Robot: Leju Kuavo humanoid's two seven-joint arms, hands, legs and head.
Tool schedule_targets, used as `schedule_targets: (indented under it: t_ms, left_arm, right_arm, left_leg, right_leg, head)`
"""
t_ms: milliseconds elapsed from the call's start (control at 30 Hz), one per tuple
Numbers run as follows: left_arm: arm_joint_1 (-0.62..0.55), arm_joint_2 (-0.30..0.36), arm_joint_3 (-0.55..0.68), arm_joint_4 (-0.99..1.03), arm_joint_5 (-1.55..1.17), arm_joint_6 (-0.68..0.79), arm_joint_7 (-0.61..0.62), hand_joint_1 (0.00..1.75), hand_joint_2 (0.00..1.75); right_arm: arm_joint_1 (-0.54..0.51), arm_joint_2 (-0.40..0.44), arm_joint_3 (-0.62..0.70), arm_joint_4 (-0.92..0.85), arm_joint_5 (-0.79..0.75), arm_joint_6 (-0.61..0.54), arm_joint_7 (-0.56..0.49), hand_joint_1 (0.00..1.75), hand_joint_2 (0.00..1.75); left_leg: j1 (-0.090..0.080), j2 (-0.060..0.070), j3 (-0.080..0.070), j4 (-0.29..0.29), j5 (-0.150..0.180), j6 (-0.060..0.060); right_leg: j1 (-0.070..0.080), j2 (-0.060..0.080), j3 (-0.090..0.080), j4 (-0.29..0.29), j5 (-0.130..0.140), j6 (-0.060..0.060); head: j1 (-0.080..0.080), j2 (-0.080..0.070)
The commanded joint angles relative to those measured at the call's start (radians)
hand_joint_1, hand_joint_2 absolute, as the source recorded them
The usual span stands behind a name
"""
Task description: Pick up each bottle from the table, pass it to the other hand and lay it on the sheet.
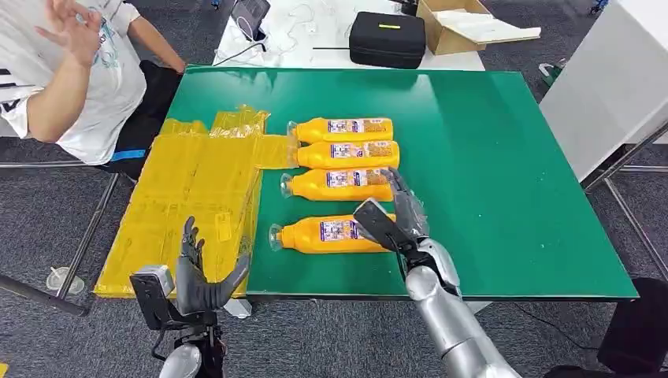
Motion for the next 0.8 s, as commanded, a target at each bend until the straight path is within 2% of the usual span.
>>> schedule_targets:
  t_ms: [33,300,400,467,567,667,733,767,800]
  left_arm:
    - [-0.043,0.01,0.035,0.082,-0.008,-0.007,0.001,0.0,1.75]
    - [-0.043,0.01,0.035,0.082,-0.008,-0.007,0.001,0.0,1.75]
    - [-0.043,0.01,0.035,0.082,-0.008,-0.007,0.001,0.0,1.75]
    - [-0.05,0.011,0.046,0.083,-0.018,-0.016,-0.002,0.0,1.75]
    - [-0.055,0.01,0.049,0.089,-0.022,-0.019,-0.003,0.0,1.75]
    - [-0.052,0.006,0.053,0.091,-0.022,-0.025,-0.009,0.0,1.75]
    - [-0.051,0.007,0.055,0.094,-0.02,-0.028,-0.015,0.0,1.75]
    - [-0.052,0.007,0.056,0.097,-0.02,-0.028,-0.015,0.0,1.75]
    - [-0.054,0.006,0.06,0.103,-0.019,-0.03,-0.016,0.0,1.75]
  right_arm:
    - [-0.13,-0.036,0.1,0.227,-0.017,0.064,-0.01,0.0,1.75]
    - [-0.13,-0.036,0.1,0.227,-0.017,0.064,-0.01,0.0,1.75]
    - [-0.13,-0.036,0.1,0.227,-0.017,0.064,-0.01,0.0,1.75]
    - [-0.157,-0.037,0.149,0.228,-0.051,0.106,-0.048,0.0,1.75]
    - [-0.15,-0.034,0.169,0.16,-0.07,0.079,-0.088,0.0,1.75]
    - [-0.136,-0.046,0.185,0.066,-0.085,0.062,-0.084,0.0,1.75]
    - [-0.148,-0.064,0.202,0.059,-0.097,0.101,-0.071,0.0,1.75]
    - [-0.154,-0.07,0.212,0.065,-0.099,0.116,-0.07,0.0,1.75]
    - [-0.162,-0.074,0.231,0.073,-0.095,0.127,-0.07,0.0,1.75]
  left_leg:
    - [-0.001,0.002,0.004,-0.001,-0.001,0.001]
    - [-0.001,0.002,0.004,-0.001,-0.001,0.001]
    - [-0.001,0.003,0.009,-0.002,-0.002,0.002]
    - [-0.001,0.001,0.003,-0.001,-0.001,0.001]
    - [-0.001,0.001,0.005,-0.001,-0.001,0.001]
    - [-0.001,0.004,0.008,-0.001,-0.003,0.002]
    - [-0.001,0.004,0.01,0.0,-0.004,0.002]
    - [-0.001,0.002,0.004,0.0,-0.002,0.001]
    - [-0.001,0.001,0.004,0.0,-0.002,0.001]
  right_leg:
    - [0.0,0.001,0.004,-0.001,0.0,-0.001]
    - [0.0,0.001,0.004,-0.001,0.0,-0.001]
    - [0.0,0.001,0.008,-0.002,-0.002,-0.002]
    - [0.0,0.0,0.003,-0.001,-0.001,-0.001]
    - [0.0,0.0,0.005,-0.001,-0.001,-0.001]
    - [0.0,0.002,0.007,0.0,-0.002,-0.002]
    - [0.0,0.002,0.009,0.0,-0.003,-0.002]
    - [-0.001,0.0,0.003,0.0,-0.001,-0.001]
    - [0.0,0.0,0.004,0.0,-0.002,-0.001]
  head:
    - [0.0,0.0]
    - [0.0,0.0]
    - [0.0,0.0]
    - [0.0,0.0]
    - [0.0,0.0]
    - [0.0,0.0]
    - [0.0,0.0]
    - [0.0,0.0]
    - [0.0,0.0]
